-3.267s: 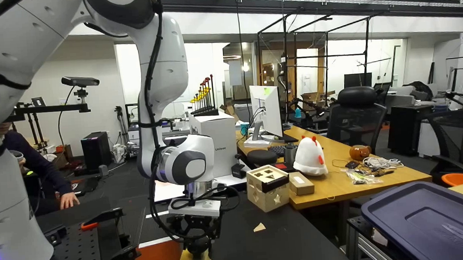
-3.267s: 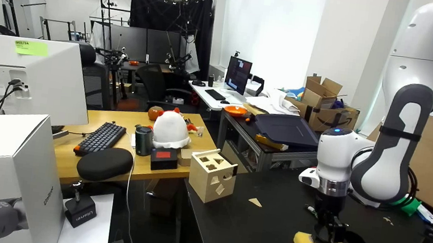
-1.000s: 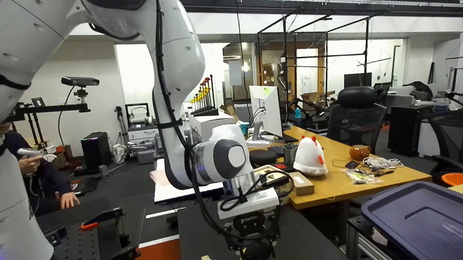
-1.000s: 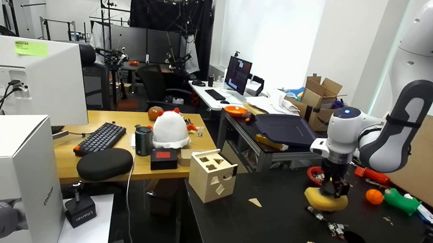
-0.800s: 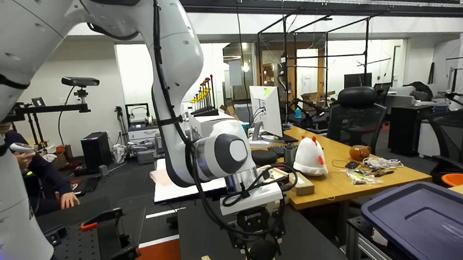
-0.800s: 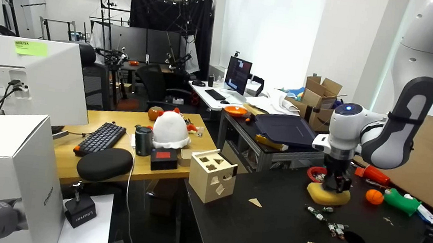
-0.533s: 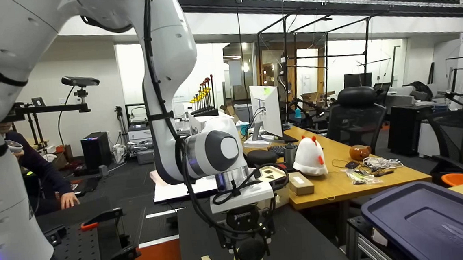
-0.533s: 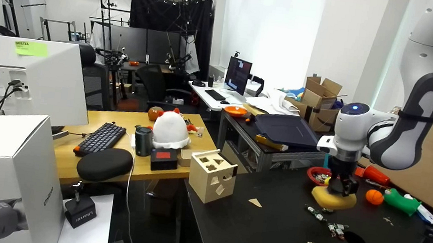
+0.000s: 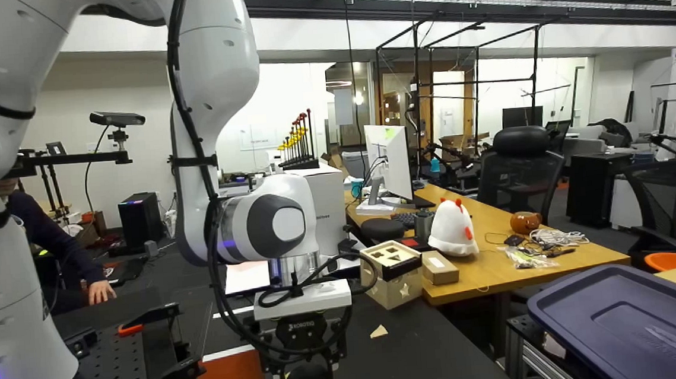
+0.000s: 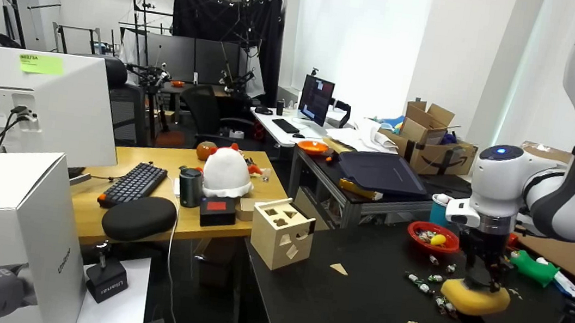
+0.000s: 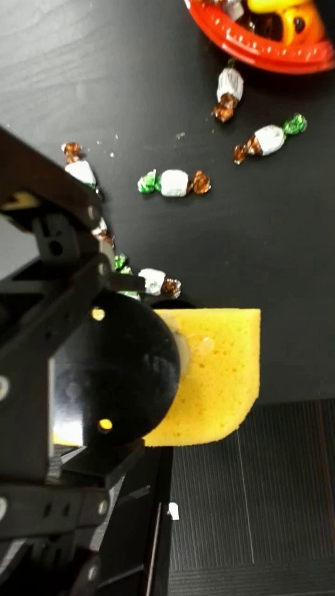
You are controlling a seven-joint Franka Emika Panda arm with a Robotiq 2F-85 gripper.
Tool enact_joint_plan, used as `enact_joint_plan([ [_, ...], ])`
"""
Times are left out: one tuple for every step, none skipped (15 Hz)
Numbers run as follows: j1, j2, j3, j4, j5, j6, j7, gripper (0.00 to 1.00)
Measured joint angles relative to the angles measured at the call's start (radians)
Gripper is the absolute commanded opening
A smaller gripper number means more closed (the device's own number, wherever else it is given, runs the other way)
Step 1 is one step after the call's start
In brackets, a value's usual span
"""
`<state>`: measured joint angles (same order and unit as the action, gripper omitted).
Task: Put the sweets together using the sponge brush
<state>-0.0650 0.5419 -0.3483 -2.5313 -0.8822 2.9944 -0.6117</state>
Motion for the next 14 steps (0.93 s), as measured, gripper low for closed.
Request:
enact_joint_plan([
  [-0.012,-0.002,0.012,-0.015,0.000,0.003,-0.012,0.52],
  [-0.024,-0.002,0.025,-0.026,0.000,0.006,-0.015,0.52],
  [-0.031,-0.002,0.035,-0.034,0.000,0.010,-0.015,0.52],
  [-0.040,-0.001,0.046,-0.038,0.000,0.012,-0.015,0.52],
  [-0.048,0.000,0.058,-0.040,0.000,0.014,-0.016,0.52],
  [-0.054,0.003,0.068,-0.040,0.001,0.017,-0.016,0.52],
  [-0.064,0.006,0.082,-0.039,0.002,0.019,-0.016,0.52],
  [-0.076,0.011,0.098,-0.038,0.004,0.020,-0.016,0.52],
  [-0.098,0.020,0.124,-0.036,0.005,0.020,-0.016,0.52],
  [-0.125,0.031,0.152,-0.033,0.005,0.020,-0.016,0.52],
  [-0.152,0.043,0.179,-0.029,0.005,0.020,-0.017,0.52],
  [-0.179,0.058,0.204,-0.023,0.006,0.020,-0.025,0.52],
  [-0.206,0.075,0.227,-0.016,0.011,0.020,-0.038,0.52],
  [-0.229,0.092,0.246,-0.006,0.019,0.020,-0.053,0.52],
])
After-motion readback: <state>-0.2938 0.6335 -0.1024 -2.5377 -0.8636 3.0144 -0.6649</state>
